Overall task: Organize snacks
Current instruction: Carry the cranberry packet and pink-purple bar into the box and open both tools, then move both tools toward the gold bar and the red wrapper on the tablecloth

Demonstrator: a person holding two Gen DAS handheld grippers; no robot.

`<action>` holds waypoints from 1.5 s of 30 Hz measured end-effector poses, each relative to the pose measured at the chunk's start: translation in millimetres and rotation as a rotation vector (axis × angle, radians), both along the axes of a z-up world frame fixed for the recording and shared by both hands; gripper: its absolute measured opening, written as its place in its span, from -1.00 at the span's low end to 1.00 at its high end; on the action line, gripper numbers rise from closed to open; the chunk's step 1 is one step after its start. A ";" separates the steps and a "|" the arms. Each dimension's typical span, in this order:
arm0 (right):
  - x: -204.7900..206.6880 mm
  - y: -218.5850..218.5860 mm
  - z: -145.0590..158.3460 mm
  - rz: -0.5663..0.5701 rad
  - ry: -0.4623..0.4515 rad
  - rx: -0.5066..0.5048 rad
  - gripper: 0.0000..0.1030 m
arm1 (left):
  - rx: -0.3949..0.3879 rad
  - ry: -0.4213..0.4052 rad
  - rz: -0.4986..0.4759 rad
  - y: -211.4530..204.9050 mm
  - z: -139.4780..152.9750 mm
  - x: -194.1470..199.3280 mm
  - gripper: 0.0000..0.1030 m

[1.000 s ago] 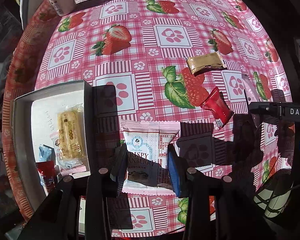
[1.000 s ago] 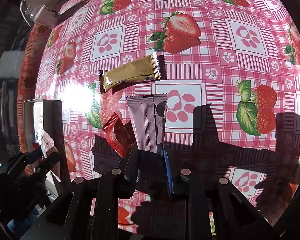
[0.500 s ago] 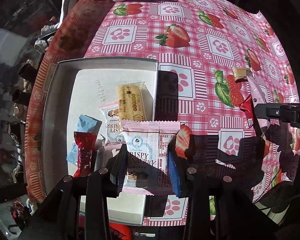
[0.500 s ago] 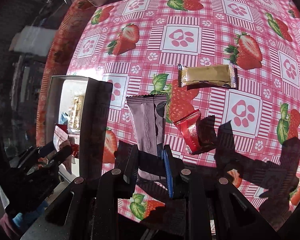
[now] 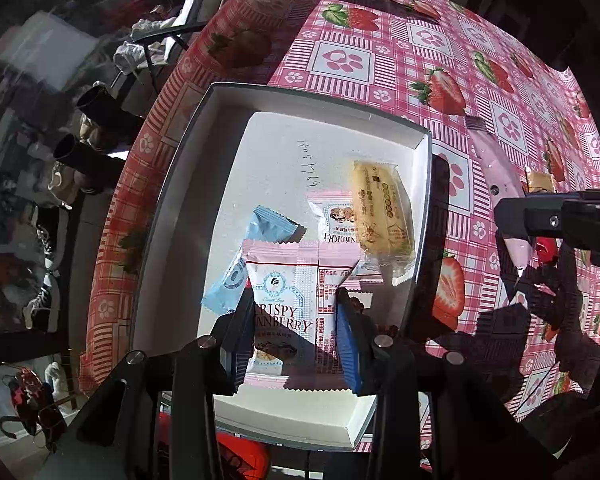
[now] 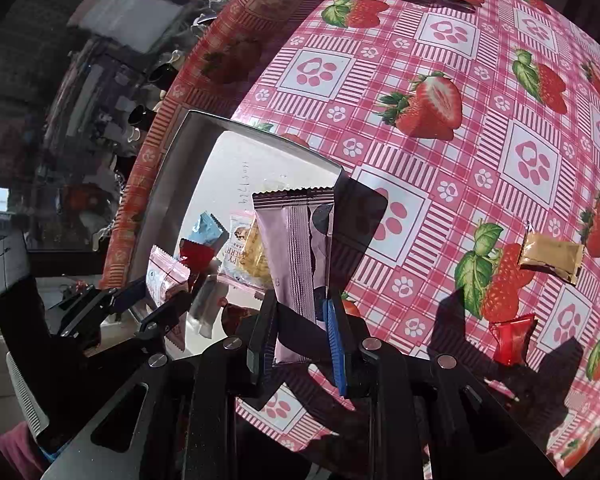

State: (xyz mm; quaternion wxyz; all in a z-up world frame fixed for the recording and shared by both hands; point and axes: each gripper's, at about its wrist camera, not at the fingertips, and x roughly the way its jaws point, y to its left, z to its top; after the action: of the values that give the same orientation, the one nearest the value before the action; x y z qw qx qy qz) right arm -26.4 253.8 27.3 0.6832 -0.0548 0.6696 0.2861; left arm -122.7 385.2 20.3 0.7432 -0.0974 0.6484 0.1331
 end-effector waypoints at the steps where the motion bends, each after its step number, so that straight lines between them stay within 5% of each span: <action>1: -0.4 5.6 -0.7 0.010 0.001 -0.002 -0.52 | -0.001 0.001 0.007 3.1 -0.8 -1.5 -0.20; 36: -6.2 97.2 -37.3 0.143 0.063 -0.091 -0.51 | -0.018 0.090 0.066 42.2 -37.1 -18.1 -0.19; 38: -7.0 98.9 -37.7 0.150 0.060 -0.096 -0.51 | -0.014 0.082 0.063 43.6 -36.0 -18.7 -0.12; 41: -9.1 101.2 -38.5 0.160 0.064 -0.102 -0.51 | -0.005 0.069 0.066 43.2 -32.1 -18.8 0.32; 43: -10.1 102.1 -39.0 0.159 0.071 -0.107 -0.29 | 0.000 0.056 0.068 43.7 -28.2 -18.7 0.53; 45: -11.1 101.0 -37.4 0.154 0.066 -0.107 0.81 | -0.005 0.058 0.066 43.4 -27.5 -17.2 0.53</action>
State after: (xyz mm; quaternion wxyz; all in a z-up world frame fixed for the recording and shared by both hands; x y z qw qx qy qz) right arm -37.4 354.8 -10.1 0.6330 -0.1332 0.6998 0.3030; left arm -140.0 428.6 -7.2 0.7189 -0.1167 0.6666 0.1586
